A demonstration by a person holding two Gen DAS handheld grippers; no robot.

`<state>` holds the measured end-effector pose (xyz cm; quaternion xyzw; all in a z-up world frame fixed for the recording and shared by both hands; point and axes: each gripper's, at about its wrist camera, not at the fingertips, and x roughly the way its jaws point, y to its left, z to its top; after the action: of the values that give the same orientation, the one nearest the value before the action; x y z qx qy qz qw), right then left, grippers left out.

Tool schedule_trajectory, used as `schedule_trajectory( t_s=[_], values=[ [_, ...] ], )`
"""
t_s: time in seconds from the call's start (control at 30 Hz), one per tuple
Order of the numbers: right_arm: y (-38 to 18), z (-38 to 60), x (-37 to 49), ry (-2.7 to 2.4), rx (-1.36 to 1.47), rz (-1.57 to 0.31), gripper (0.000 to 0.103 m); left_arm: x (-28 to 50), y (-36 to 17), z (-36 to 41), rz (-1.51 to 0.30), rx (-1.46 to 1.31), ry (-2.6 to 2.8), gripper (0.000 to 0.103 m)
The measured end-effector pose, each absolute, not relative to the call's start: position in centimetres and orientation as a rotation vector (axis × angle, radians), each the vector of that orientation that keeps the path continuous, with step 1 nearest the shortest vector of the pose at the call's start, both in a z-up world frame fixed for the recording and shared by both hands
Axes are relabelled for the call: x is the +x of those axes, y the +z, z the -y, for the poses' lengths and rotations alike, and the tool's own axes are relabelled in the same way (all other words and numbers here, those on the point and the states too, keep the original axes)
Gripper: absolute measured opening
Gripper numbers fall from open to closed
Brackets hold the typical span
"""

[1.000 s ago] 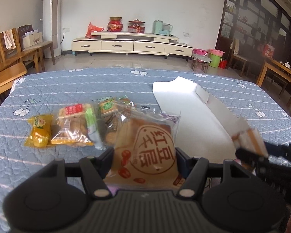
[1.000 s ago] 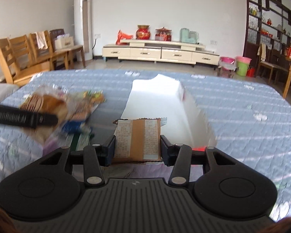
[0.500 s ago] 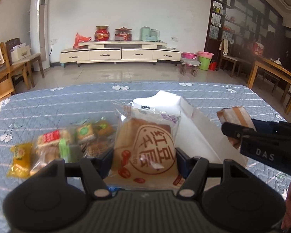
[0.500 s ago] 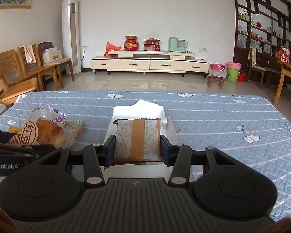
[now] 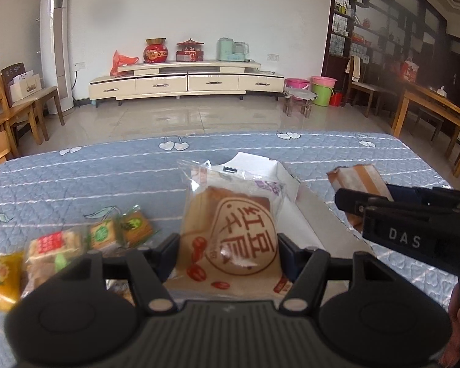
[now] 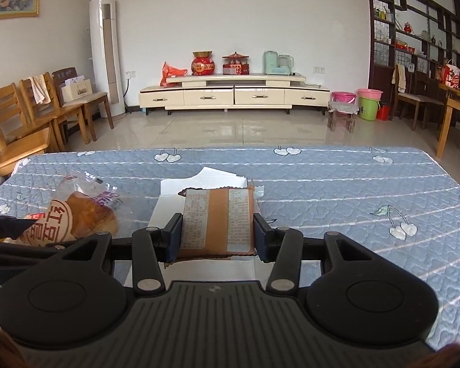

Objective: Organize snacks
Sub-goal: 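Lower the biscuit pack into the white tray and open the right tool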

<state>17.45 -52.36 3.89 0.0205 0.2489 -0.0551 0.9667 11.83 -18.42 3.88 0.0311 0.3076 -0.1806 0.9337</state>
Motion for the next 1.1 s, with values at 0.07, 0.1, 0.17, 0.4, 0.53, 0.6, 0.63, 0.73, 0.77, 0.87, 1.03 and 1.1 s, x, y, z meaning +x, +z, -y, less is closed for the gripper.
schedule_trajectory(
  t_s=[0.07, 0.1, 0.17, 0.4, 0.53, 0.6, 0.63, 0.73, 0.77, 0.87, 1.03, 1.1],
  values=[
    [3.9, 52.9, 18.5, -0.103, 0.042, -0.515, 0.058, 12.7, 3.5, 19.1, -0.640, 0.066, -0.362, 0.066],
    [3.7, 53.0, 18.9, -0.099, 0.044, -0.521, 0.058, 13.1, 3.3, 19.4, -0.648, 0.066, -0.359, 0.066],
    [3.7, 53.4, 19.9, -0.091, 0.046, -0.531, 0.058, 14.0, 3.0, 19.9, -0.659, 0.064, -0.357, 0.066],
    [3.3, 53.8, 23.8, -0.068, 0.024, -0.567, 0.058, 16.7, 1.8, 21.5, -0.700, 0.070, -0.347, 0.066],
    [2.7, 53.8, 26.2, -0.056, 0.026, -0.598, 0.058, 18.3, 1.1, 22.3, -0.724, 0.078, -0.344, 0.066],
    [2.4, 53.9, 27.3, -0.054, 0.031, -0.616, 0.058, 19.2, 0.8, 22.6, -0.738, 0.075, -0.341, 0.066],
    [2.2, 53.9, 27.9, -0.055, 0.031, -0.623, 0.058, 19.6, 0.6, 22.7, -0.743, 0.075, -0.342, 0.066],
    [1.6, 54.0, 29.5, -0.060, 0.028, -0.645, 0.058, 20.8, 0.1, 23.4, -0.756, 0.084, -0.351, 0.066],
    [1.4, 54.0, 30.0, -0.066, 0.025, -0.651, 0.058, 21.1, -0.1, 23.7, -0.757, 0.086, -0.353, 0.066],
    [1.1, 54.1, 31.2, -0.074, 0.020, -0.666, 0.058, 21.9, -0.6, 24.3, -0.773, 0.076, -0.355, 0.066],
    [1.2, 54.3, 32.2, -0.104, 0.020, -0.659, 0.060, 22.7, -1.1, 25.2, -0.782, 0.069, -0.373, 0.065],
    [1.4, 54.0, 31.7, -0.111, 0.029, -0.637, 0.077, 22.3, -0.8, 25.2, -0.761, 0.062, -0.383, 0.067]
  ],
)
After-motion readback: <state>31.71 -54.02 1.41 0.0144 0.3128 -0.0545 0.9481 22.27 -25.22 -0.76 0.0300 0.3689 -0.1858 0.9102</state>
